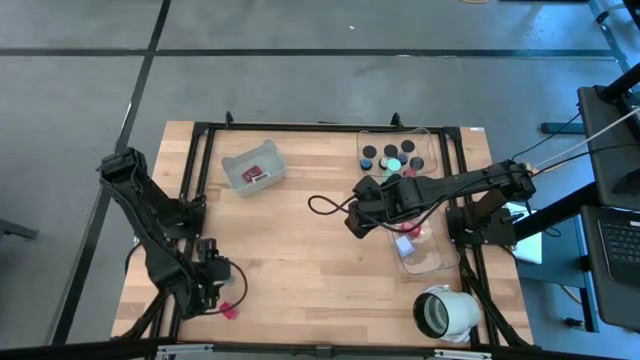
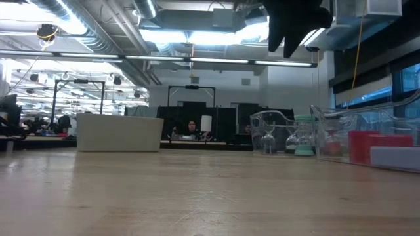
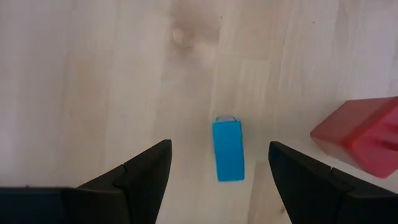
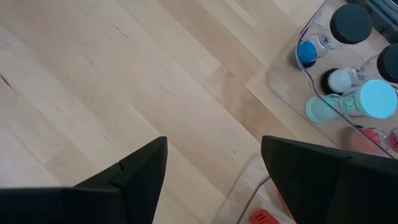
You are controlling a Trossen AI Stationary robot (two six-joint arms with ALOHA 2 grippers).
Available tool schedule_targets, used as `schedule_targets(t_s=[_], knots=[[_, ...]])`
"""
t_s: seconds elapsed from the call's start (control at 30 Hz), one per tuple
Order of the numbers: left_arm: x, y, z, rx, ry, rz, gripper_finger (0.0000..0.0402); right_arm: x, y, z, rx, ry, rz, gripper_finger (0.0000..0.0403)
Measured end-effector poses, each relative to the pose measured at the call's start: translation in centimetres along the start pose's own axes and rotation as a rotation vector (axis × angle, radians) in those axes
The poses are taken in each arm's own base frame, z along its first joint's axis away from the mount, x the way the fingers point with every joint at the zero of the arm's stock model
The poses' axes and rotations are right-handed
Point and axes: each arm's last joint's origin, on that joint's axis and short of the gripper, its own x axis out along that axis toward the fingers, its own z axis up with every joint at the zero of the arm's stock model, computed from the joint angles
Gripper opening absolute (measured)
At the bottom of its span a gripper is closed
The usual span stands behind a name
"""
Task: Pick & Place Office items
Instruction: Put the blue digital clock into the gray bin
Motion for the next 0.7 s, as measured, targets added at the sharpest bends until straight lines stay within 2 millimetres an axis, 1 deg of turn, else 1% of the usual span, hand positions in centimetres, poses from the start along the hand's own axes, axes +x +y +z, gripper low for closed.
schedule_targets(t_s=[0.23, 0.37, 0.5, 0.6, 0.7], knots=[[1.7, 0.5, -0.8, -0.002, -0.029, 0.007, 0.0265, 0.0, 0.1, 0.1, 0.008, -0.007, 0.009, 0.0263], [2.0, 0.7, -0.9, 0.0, -0.049, 0.02, 0.0265, 0.0, 0.2, 0.2, 0.016, -0.017, 0.024, 0.0263], [2.6, 0.6, -1.1, -0.015, -0.06, -0.007, 0.0264, 0.0, 0.3, 0.3, 0.019, -0.027, 0.029, 0.0263], [3.0, 0.5, -1.2, -0.028, -0.07, -0.036, 0.0253, 0.0, 0.3, 0.4, 0.018, -0.047, 0.017, 0.0263], [3.0, 0.4, -1.2, -0.03, -0.07, -0.041, 0.023, 0.0, 0.3, 0.4, 0.013, -0.052, 0.013, 0.0263]])
